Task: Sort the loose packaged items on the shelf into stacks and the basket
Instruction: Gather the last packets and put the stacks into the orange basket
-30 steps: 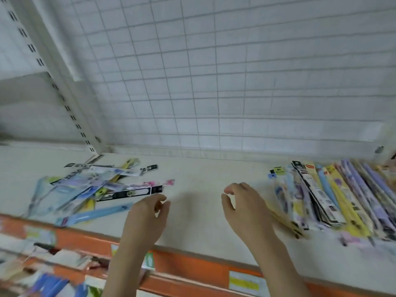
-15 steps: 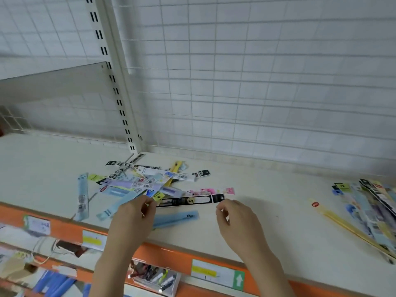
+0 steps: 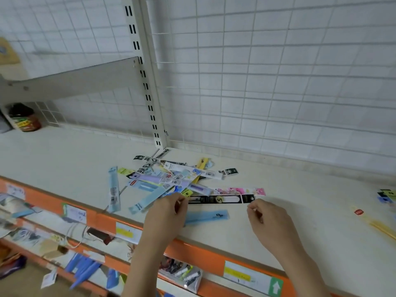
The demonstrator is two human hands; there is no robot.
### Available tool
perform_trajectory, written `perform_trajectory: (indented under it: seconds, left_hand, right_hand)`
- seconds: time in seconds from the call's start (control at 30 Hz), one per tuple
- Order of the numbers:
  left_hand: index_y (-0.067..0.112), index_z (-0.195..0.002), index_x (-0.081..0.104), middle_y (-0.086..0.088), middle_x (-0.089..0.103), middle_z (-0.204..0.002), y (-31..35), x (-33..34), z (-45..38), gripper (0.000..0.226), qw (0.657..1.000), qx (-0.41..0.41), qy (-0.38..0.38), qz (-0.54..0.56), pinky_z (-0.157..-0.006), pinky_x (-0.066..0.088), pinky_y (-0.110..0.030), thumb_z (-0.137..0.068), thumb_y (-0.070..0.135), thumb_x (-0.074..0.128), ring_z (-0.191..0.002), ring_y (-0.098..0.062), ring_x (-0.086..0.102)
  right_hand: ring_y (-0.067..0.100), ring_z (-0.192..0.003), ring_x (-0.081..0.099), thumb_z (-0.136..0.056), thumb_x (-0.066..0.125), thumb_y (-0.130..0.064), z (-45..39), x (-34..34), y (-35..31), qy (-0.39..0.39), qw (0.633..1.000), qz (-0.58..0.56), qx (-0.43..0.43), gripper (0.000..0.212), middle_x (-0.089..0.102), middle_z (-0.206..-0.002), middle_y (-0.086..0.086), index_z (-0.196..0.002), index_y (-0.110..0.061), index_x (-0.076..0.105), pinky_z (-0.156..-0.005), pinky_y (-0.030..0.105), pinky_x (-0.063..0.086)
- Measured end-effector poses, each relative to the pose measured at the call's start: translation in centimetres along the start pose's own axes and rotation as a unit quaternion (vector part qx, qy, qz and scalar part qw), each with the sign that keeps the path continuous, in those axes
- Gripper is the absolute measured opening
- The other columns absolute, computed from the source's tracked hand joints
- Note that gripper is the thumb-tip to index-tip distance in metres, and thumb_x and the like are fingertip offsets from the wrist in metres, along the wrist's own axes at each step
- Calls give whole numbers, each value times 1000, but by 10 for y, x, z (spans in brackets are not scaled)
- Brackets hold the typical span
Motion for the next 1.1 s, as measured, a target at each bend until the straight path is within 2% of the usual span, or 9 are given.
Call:
perform_trajectory:
  seconds: [0.2,0.37,0.47,0.63,0.7,0.77,0.87,0.97,1.1]
  left_hand:
    - [14,-75,61,5,45,-48,-49,-49,-25,20,999,-4,33,-16,-47,31,-25,-91,22,52,-42,-8,38]
    - [20,-76,62,-1,60,-58,-117,-100,-46,19,994,-74,70,-33,-60,46,-31,-90,29,52,-61,-28,57]
    - [15,-81,65,-5,67,-70,-155,-123,-50,19,989,-108,87,-49,-65,46,-32,-90,27,53,-68,-27,56]
    - [11,-86,66,-6,62,-69,-200,-148,-53,20,983,-140,103,-60,-64,44,-30,-90,26,54,-69,-26,54]
    - [10,-87,67,-5,60,-68,-206,-150,-57,20,982,-143,109,-58,-64,42,-29,-90,26,54,-68,-24,52]
    - [13,-89,66,-3,63,-72,-205,-149,-63,20,982,-140,108,-62,-64,40,-27,-90,28,53,-71,-23,54]
    - [16,-94,65,-2,67,-82,-197,-140,-72,21,985,-135,89,-60,-68,44,-27,-91,32,52,-80,-23,59]
    - [17,-99,64,-1,67,-91,-188,-128,-77,23,986,-140,59,-64,-76,48,-29,-91,34,51,-89,-24,61]
    - [13,-105,58,-6,64,-106,-181,-116,-82,43,977,-166,-10,-134,-81,47,-31,-86,51,52,-101,-26,59]
  right_hand:
    - [9,-63,54,-92,51,-22,-23,19,-42,21,1000,6,0,12,62,-74,-10,-85,-28,59,-58,27,41]
    - [4,-56,52,-91,55,-21,-46,49,-108,37,998,-9,-58,11,62,-68,-8,-85,-21,64,-55,25,40]
    - [1,-57,51,-92,54,-22,-58,68,-138,28,996,-12,-79,12,62,-69,-9,-86,-20,64,-53,23,38]
    - [6,-49,45,-93,51,-19,-73,87,-169,32,995,14,-89,14,50,-58,-9,-84,-20,61,-48,23,32]
    - [7,-60,47,-94,49,-24,-78,90,-179,43,994,42,-95,16,48,-68,-10,-90,-20,64,-51,24,33]
    - [14,-86,53,-93,50,-31,-81,96,-187,38,991,70,-109,20,53,-87,-7,-103,-22,65,-67,27,40]
    - [18,-112,44,-91,52,-43,-83,110,-193,-28,981,136,-132,36,52,-116,-4,-124,-28,57,-92,31,38]
    - [16,-109,43,-95,49,-35,-83,113,-192,-44,983,118,-134,27,55,-113,-5,-114,-26,64,-89,27,35]
    - [20,-94,50,-99,37,-20,-85,95,-183,17,990,79,-111,23,57,-94,-1,-94,-18,59,-72,27,34]
Point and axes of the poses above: each hand's wrist, its own z-axis away from the middle knuckle, its own x-axis out of the palm, y = z × x, the point moved 4 cm from there along -z, towards the middle knuckle
